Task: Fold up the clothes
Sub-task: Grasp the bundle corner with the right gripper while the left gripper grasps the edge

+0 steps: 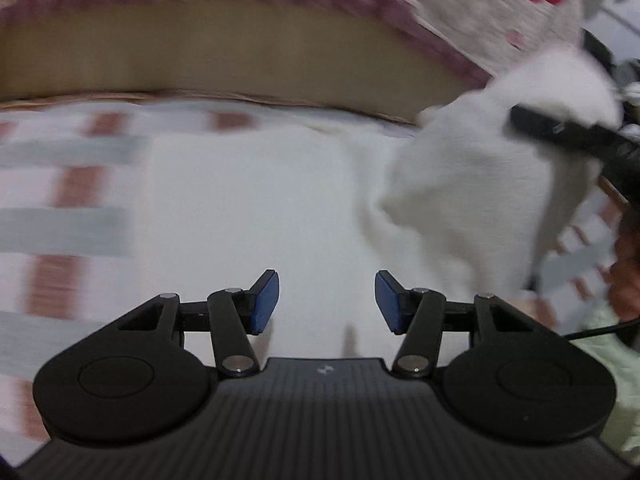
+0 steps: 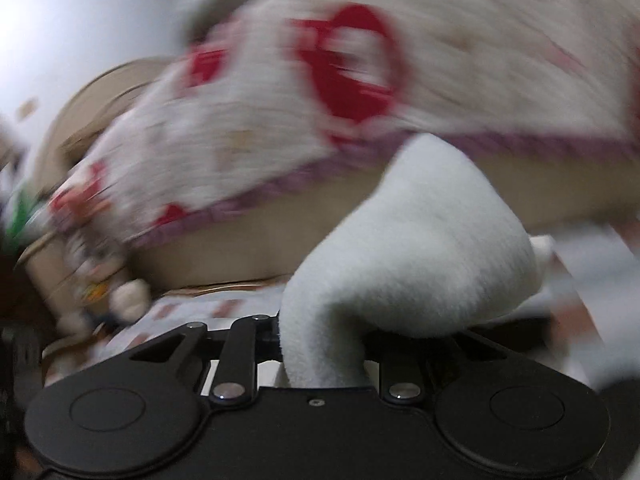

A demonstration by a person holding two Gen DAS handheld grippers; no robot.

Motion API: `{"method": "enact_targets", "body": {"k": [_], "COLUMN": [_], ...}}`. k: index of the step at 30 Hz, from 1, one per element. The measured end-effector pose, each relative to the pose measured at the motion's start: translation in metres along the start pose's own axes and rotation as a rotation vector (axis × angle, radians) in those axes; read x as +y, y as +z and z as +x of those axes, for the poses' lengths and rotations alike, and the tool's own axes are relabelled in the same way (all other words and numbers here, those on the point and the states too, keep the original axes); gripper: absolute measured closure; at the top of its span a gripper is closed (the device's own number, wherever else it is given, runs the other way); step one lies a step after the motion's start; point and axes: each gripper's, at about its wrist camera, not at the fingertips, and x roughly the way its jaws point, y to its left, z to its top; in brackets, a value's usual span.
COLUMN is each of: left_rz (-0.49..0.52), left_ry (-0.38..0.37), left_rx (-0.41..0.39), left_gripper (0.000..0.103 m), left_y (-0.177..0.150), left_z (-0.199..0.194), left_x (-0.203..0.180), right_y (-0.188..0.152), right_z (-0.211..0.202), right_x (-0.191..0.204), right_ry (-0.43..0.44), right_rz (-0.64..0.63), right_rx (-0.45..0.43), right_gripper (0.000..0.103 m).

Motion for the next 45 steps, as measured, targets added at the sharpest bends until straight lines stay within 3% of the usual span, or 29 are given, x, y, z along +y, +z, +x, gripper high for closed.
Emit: {"method": "enact_targets", "body": {"k": [3,4,8,10,14,18,23,31,34,36,37,41,43,45], "left_rz": [-0.192,-0.210,-0.163,-0.159,-0.241,-0.324,-0.343,-0.361,-0.359,-0.335,-0.323,-0.276,-0.252,-0.228], "left_ry": [-0.065,-0.047,0.113,0.164,0.134,0.103,0.066,0.006,-0.008,0.005,0.012,0.039,0.053,0.066], "left_rx": [-0.006,0.015,0.113,0.144,0.127,0.110,0.038,-0.082,-0.129,-0.164,-0.181,-0.250,-0.285,-0.320], "left_gripper": [0.059,0.066,0.068,0.067,0.067,0.067,0.067,0.068,0.064,0.067,0.067,0.064,0.064,0.064], "left_y": [-0.008,-0.011,-0.017,-0.019,-0.020,-0.021,-0.017,-0.011,-0.008,-0.006,-0.005,-0.002,0.000,0.002], "left_z": [-0.009,-0.003,0.026,0.035,0.031,0.027,0.013,-0.011,-0.020,-0.026,-0.028,-0.039,-0.044,-0.049], "left_x": [0.054,0.060,0.065,0.069,0.082,0.096,0.099,0.103,0.102,0.097,0.094,0.083,0.078,0.072], "right_y": [0.015,0.011,-0.032,-0.052,-0.092,-0.090,-0.094,-0.135,-0.138,-0.136,-0.131,-0.096,-0.079,-0.063], "right_z": [0.033,0.049,0.104,0.107,0.106,0.089,0.083,0.091,0.081,0.074,0.070,0.050,0.037,0.019], "right_x": [0.051,0.064,0.094,0.104,0.123,0.122,0.127,0.152,0.153,0.155,0.155,0.124,0.102,0.084], "right_ry": [0.092,0.106,0.120,0.116,0.105,0.121,0.140,0.094,0.104,0.117,0.136,0.299,0.309,0.228], "right_rz": [-0.118,-0.145,-0.200,-0.262,-0.395,-0.464,-0.538,-0.732,-0.752,-0.769,-0.744,-0.376,-0.243,-0.223], "right_rx": [0.050,0.084,0.253,0.277,0.309,0.285,0.297,0.288,0.290,0.300,0.309,0.335,0.322,0.268], "right_gripper": [0.076,0.077,0.078,0.078,0.078,0.078,0.078,0.070,0.053,0.051,0.049,0.044,0.045,0.043]}}
